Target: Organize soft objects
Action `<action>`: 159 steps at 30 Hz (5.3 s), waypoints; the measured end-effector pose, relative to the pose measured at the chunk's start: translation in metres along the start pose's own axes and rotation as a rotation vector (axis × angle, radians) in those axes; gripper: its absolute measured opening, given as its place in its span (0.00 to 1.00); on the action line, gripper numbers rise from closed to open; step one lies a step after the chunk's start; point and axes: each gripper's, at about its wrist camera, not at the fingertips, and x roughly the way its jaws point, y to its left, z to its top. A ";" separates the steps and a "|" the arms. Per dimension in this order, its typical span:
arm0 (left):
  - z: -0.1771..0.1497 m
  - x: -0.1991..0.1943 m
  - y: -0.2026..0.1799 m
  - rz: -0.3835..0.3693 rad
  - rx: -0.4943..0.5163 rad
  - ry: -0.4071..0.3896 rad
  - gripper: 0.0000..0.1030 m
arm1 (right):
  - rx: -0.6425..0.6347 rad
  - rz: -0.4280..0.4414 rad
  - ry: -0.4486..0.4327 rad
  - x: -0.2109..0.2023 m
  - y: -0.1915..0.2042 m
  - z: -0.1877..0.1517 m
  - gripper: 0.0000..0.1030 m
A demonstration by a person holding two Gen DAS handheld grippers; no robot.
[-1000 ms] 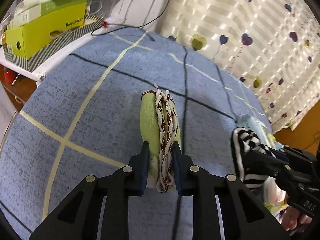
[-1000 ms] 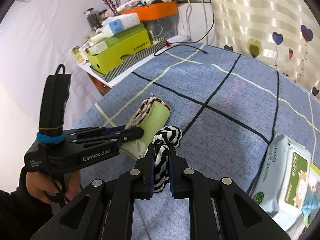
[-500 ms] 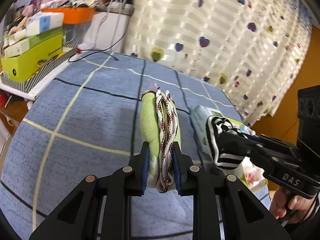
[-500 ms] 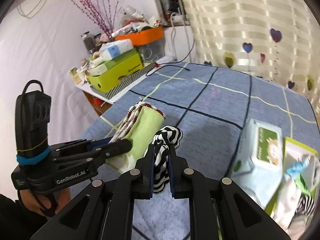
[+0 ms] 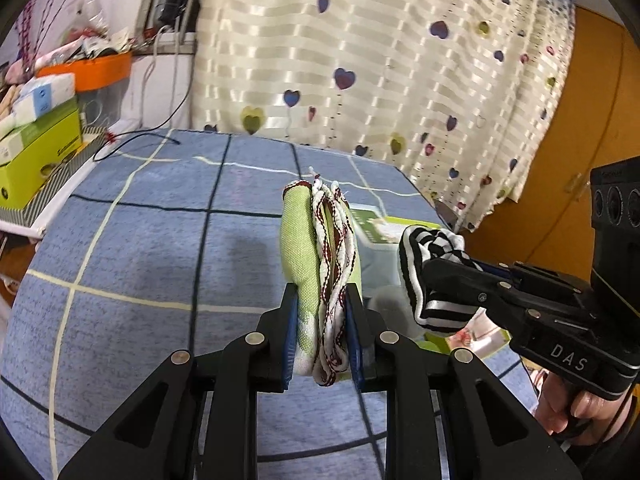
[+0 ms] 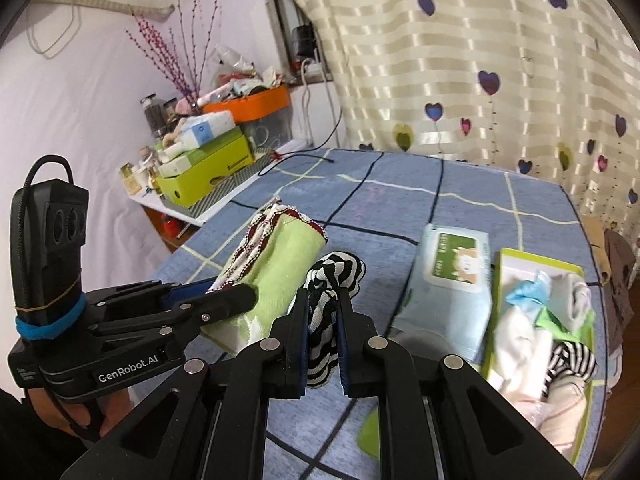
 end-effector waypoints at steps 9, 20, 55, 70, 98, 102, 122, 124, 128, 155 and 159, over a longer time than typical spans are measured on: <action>0.002 0.002 -0.045 -0.042 0.068 -0.001 0.22 | 0.039 -0.038 -0.043 -0.033 -0.023 -0.011 0.11; 0.005 0.012 -0.082 -0.078 0.123 0.010 0.22 | 0.086 -0.086 -0.074 -0.059 -0.051 -0.023 0.11; 0.015 0.095 -0.150 -0.154 0.180 0.137 0.22 | 0.310 -0.188 -0.010 -0.042 -0.195 -0.060 0.11; 0.015 0.121 -0.149 -0.137 0.170 0.185 0.22 | 0.344 -0.196 0.120 0.026 -0.249 -0.061 0.36; 0.007 0.182 -0.191 -0.200 0.149 0.284 0.23 | 0.397 -0.240 -0.033 -0.057 -0.253 -0.077 0.47; 0.004 0.190 -0.191 -0.160 0.166 0.297 0.29 | 0.401 -0.235 -0.028 -0.056 -0.255 -0.079 0.47; 0.007 0.135 -0.181 -0.140 0.199 0.193 0.51 | 0.313 -0.320 -0.038 -0.077 -0.200 -0.072 0.54; 0.006 0.127 -0.180 -0.139 0.206 0.183 0.51 | 0.301 -0.335 -0.037 -0.081 -0.191 -0.071 0.55; 0.002 0.108 -0.177 -0.131 0.223 0.159 0.51 | 0.274 -0.350 -0.040 -0.089 -0.172 -0.071 0.59; -0.047 0.028 -0.136 -0.072 0.247 0.082 0.51 | 0.193 -0.376 -0.008 -0.098 -0.069 -0.101 0.60; -0.049 0.025 -0.132 -0.060 0.247 0.085 0.51 | 0.191 -0.376 0.000 -0.096 -0.065 -0.103 0.60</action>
